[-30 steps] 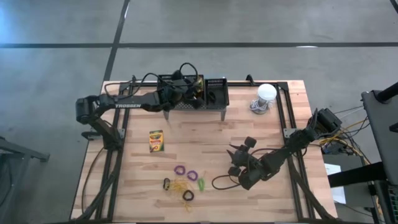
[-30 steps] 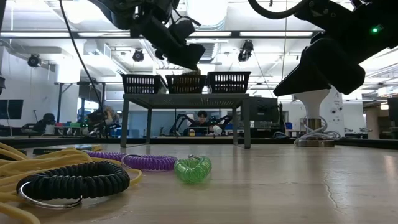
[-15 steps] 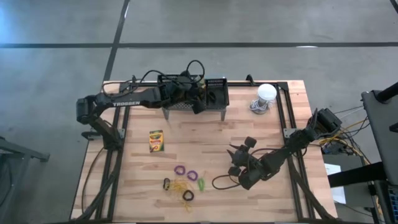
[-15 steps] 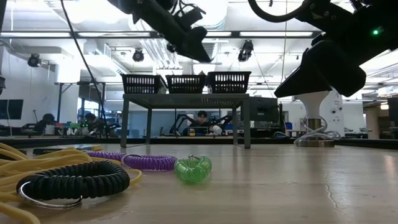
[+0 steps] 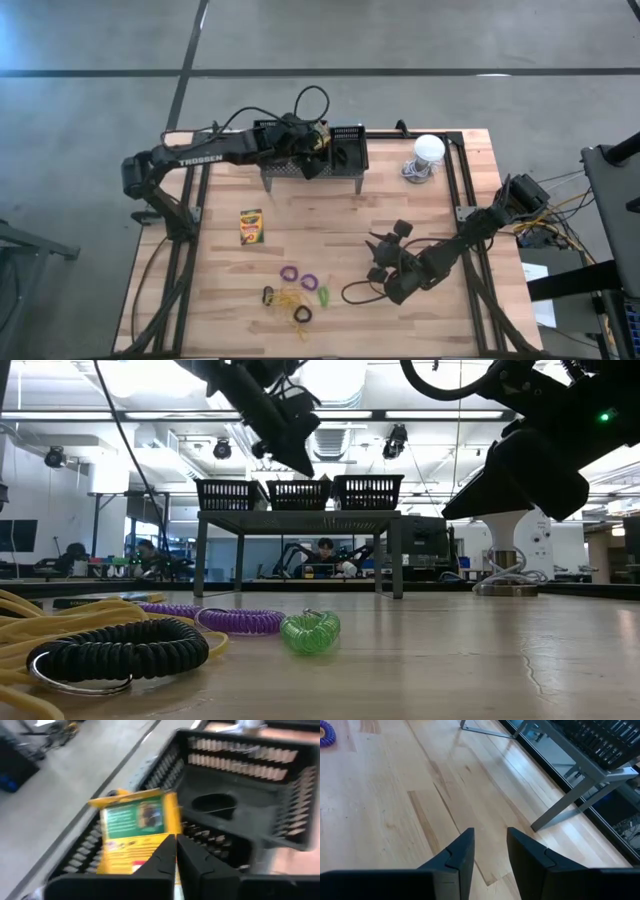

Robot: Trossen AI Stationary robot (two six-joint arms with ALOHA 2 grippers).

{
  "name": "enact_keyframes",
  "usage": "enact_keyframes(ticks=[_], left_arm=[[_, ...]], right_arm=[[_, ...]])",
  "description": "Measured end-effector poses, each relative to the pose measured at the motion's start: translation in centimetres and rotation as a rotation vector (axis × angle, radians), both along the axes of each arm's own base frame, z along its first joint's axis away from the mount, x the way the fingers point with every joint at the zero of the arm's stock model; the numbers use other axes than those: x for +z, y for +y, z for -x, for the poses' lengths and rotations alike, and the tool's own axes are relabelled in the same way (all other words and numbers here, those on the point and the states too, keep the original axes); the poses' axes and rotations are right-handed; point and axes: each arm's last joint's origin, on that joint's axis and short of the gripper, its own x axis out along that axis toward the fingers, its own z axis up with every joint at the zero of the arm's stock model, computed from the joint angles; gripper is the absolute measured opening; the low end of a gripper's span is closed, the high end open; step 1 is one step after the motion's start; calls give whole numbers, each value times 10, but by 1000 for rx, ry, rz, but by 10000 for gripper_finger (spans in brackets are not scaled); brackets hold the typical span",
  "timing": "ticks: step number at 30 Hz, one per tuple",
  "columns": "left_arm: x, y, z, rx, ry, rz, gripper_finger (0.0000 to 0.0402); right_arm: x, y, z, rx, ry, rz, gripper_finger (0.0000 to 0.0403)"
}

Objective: Pick & Place Office Desk Supplies
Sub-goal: Put the yellow crayon box into the middle black bin on the shelf

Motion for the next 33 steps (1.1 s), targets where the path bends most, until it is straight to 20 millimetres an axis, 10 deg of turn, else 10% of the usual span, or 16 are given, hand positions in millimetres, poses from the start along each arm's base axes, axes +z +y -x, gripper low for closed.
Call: enact_keyframes(ticks=[33], left_arm=[[-20, 13, 5, 13, 140, 84, 4]], right_arm=[[-2, -1, 1, 0, -4, -2, 95]])
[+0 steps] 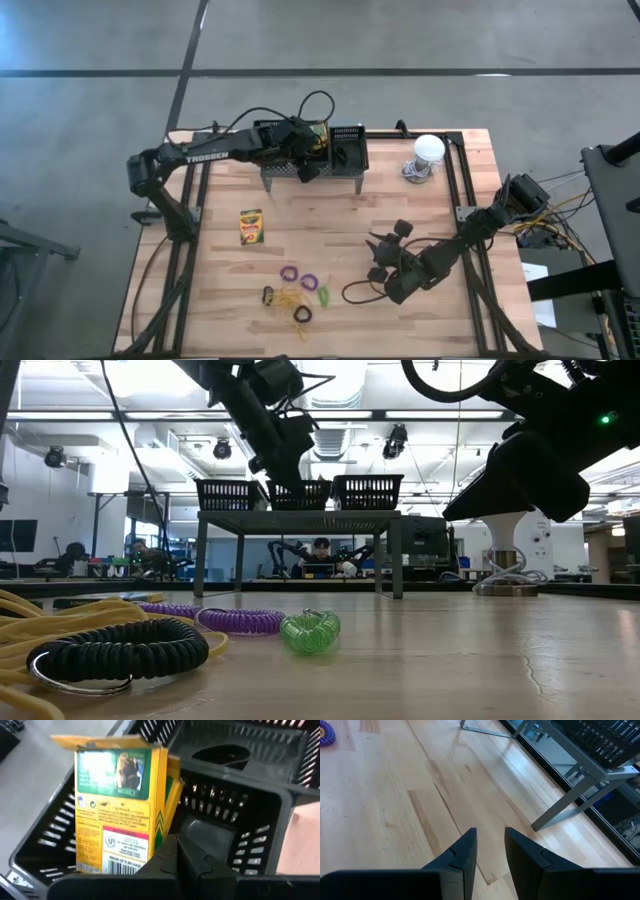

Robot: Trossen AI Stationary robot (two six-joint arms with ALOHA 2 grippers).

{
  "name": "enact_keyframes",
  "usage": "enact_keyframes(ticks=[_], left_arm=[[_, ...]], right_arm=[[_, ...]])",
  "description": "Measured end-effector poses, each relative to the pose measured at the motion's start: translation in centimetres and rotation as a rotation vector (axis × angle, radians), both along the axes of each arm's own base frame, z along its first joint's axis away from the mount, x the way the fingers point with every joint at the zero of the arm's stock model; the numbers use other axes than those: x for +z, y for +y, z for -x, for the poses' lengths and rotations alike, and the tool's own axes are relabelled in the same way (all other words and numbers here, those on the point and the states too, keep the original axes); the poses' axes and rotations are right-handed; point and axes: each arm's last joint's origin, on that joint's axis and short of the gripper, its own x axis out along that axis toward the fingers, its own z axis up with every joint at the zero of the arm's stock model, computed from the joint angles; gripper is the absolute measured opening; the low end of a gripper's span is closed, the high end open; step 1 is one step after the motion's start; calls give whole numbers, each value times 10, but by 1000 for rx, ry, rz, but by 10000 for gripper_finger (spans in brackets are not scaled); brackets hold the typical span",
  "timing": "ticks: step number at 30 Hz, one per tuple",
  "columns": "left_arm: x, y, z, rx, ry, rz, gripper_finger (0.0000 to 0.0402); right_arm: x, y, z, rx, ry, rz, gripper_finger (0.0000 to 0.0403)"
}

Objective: Pick & Place Office Desk Supplies
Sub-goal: Put the yellow crayon box into the middle black bin on the shelf

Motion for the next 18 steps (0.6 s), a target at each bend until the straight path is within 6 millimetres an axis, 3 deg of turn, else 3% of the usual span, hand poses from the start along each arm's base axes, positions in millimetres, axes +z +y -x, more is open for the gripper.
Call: enact_keyframes(ticks=[13, 18], left_arm=[[1, 2, 1, 66, 24, -59, 3], [20, -14, -7, 9, -21, -93, 3]], right_arm=[[-1, 0, 0, 0, 1, 1, 91], [-1, 0, 1, 0, 2, 1, 89]])
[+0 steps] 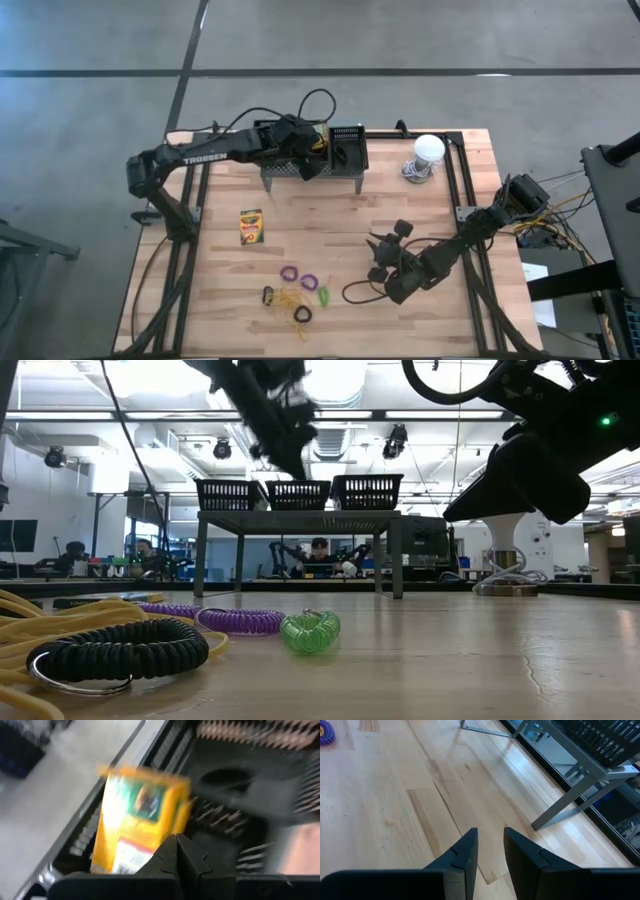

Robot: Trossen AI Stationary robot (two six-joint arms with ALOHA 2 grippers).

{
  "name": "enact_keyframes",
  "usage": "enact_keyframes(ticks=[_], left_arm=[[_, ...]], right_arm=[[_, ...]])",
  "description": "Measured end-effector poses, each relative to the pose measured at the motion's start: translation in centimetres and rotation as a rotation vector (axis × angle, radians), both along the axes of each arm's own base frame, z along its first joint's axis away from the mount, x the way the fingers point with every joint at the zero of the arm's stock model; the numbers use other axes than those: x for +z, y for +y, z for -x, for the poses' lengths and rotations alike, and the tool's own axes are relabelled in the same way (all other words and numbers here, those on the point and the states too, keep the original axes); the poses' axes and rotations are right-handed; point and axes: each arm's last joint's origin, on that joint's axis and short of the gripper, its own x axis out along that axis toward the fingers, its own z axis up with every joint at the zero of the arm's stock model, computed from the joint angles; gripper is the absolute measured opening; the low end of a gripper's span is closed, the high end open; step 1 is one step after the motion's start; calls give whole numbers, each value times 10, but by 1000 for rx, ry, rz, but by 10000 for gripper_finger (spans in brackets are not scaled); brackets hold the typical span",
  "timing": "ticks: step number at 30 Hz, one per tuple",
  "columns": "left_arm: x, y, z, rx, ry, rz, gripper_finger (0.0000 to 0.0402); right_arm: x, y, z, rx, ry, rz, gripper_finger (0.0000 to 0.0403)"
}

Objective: Pick & Place Office Desk Supplies
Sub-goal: Put the yellow crayon box into the middle black bin on the shelf

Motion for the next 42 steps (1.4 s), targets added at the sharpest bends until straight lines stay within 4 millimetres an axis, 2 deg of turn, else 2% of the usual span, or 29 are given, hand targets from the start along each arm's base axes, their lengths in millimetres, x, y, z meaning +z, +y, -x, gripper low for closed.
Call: enact_keyframes(ticks=[3, 5, 8, 11, 15, 17, 19, 21, 23, 27, 30, 32, 37, 40, 42], left_arm=[[21, -24, -4, -62, -18, -30, 3], [31, -49, -6, -111, -16, -47, 3], [28, -99, -7, -213, -15, -40, 3], [3, -158, -4, -314, 16, -31, 3], [-46, -232, 23, -292, -1, -33, 3], [-72, -257, 47, -208, -19, 14, 3], [-92, -272, 73, -118, -26, 85, 3], [-104, -275, 99, -3, -10, 138, 3], [-113, -269, 124, 123, 28, 145, 3], [-124, -245, 168, 413, 6, 144, 3], [-141, -226, 191, 536, -4, 185, 3], [-156, -217, 201, 559, -32, 226, 3], [-189, -200, 214, 544, -125, 299, 3], [-201, -194, 213, 467, -189, 290, 3], [-204, -197, 204, 363, -256, 302, 3]], right_arm=[[0, 0, 0, 0, 1, 1, 89], [0, 0, 0, 0, 1, 0, 89], [-1, 0, 0, -3, -6, -12, 89], [-2, 0, 1, -33, -49, -60, 89], [-2, 2, -1, -13, -61, -104, 89], [-1, 5, -5, 26, -72, -133, 93], [1, 7, -11, 75, -94, -161, 101], [1, 9, -23, 166, -108, -217, 111], [-1, 7, -36, 268, -124, -280, 122], [-9, 0, -66, 486, -205, -411, 142], [-13, -6, -81, 551, -210, -464, 151], [-15, -8, -88, 551, -192, -472, 154], [-18, -9, -90, 528, -109, -460, 153], [-18, -9, -89, 528, -104, -460, 147], [-17, -9, -89, 530, -106, -457, 144]])
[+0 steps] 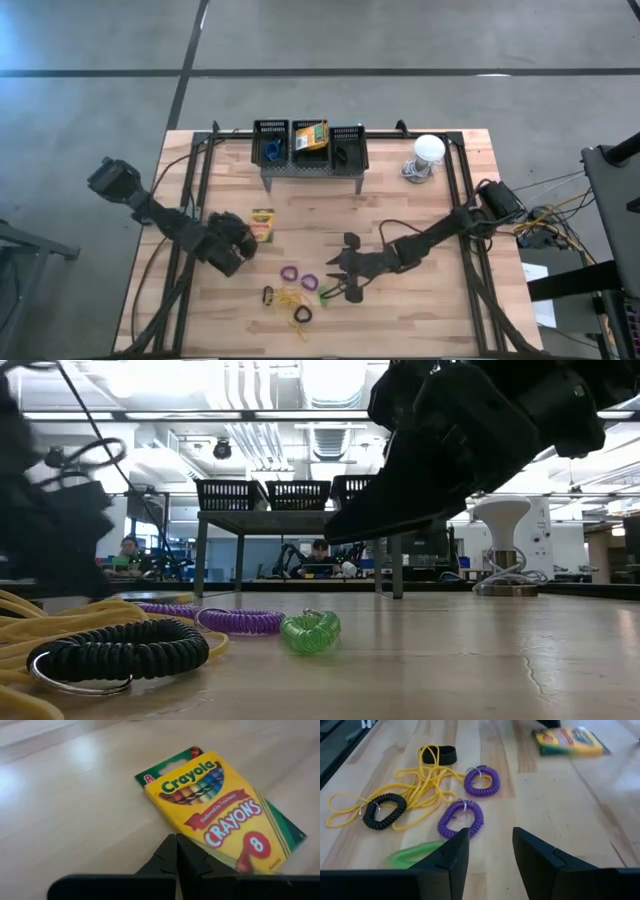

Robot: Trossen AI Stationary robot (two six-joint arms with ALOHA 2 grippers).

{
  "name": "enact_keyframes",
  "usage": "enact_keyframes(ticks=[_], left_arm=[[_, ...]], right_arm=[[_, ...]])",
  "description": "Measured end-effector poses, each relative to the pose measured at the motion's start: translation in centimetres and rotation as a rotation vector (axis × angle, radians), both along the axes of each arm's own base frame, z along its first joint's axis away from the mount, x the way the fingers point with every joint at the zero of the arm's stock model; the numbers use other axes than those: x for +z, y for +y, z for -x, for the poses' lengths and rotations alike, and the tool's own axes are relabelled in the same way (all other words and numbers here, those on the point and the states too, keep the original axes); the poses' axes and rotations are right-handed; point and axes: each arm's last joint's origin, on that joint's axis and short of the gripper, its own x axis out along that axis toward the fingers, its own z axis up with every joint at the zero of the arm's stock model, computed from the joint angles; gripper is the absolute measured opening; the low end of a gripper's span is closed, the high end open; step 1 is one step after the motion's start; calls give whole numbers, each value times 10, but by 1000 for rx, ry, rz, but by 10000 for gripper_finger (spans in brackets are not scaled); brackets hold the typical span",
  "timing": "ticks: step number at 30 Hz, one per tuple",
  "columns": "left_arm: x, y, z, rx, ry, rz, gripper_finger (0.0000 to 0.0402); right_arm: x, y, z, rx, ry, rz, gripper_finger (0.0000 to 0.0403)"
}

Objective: Pick & Place Office Desk Supplies
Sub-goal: Put the yellow crayon box into the middle black bin on the shelf

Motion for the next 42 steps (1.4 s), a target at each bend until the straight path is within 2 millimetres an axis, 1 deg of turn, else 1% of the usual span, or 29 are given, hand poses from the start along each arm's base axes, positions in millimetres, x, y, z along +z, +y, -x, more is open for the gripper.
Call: enact_keyframes(ticks=[2, 4, 6, 8, 10, 12, 14, 16, 18, 21, 24, 26, 28, 31, 33, 36, 39, 42], left_arm=[[6, -11, -19, -149, -126, 19, 3], [13, -18, -36, -286, -238, -12, 3], [16, -21, -53, -361, -314, -42, 3], [18, -27, -69, -394, -349, -40, 3], [19, -33, -84, -437, -290, -37, 3], [21, -40, -95, -471, -166, -50, 3], [29, -46, -104, -471, -34, -46, 3], [34, -46, -104, -428, 114, -39, 3], [34, -45, -103, -373, 187, -34, 3], [28, -43, -102, -345, 197, -36, 3], [13, -39, -99, -329, 193, -57, 3], [8, -38, -101, -322, 146, -56, 3], [1, -34, -102, -314, 124, -83, 3], [-8, -29, -108, -298, 82, -98, 3], [-12, -27, -111, -305, 67, -109, 3], [-14, -27, -116, -332, 59, -139, 3], [-15, -26, -118, -331, 41, -152, 3], [-15, -26, -119, -325, 37, -158, 3]], right_arm=[[0, 0, 0, 0, 2, 1, 140], [0, -1, 0, 0, 4, 6, 137], [-1, -1, 0, 2, 6, 9, 135], [-1, -1, 1, 1, 10, 10, 134], [-2, -2, 0, -8, 12, 2, 136], [-2, -6, -1, -35, 23, -25, 141], [-4, -14, -2, -49, 76, -15, 152], [-4, -26, -7, -67, 121, -18, 167], [-3, -41, -14, -85, 147, -54, 187], [-4, -66, -25, -87, 161, -101, 220], [-2, -89, -32, -79, 161, -109, 249], [3, -100, -37, -94, 131, -134, 262], [1, -108, -38, -100, 140, -172, 272], [-11, -113, -45, -115, 145, -206, 281], [-24, -112, -48, -115, 184, -233, 283], [-34, -110, -58, -98, 198, -279, 281], [-40, -109, -64, -62, 224, -356, 277], [-42, -107, -65, -47, 234, -377, 271]])
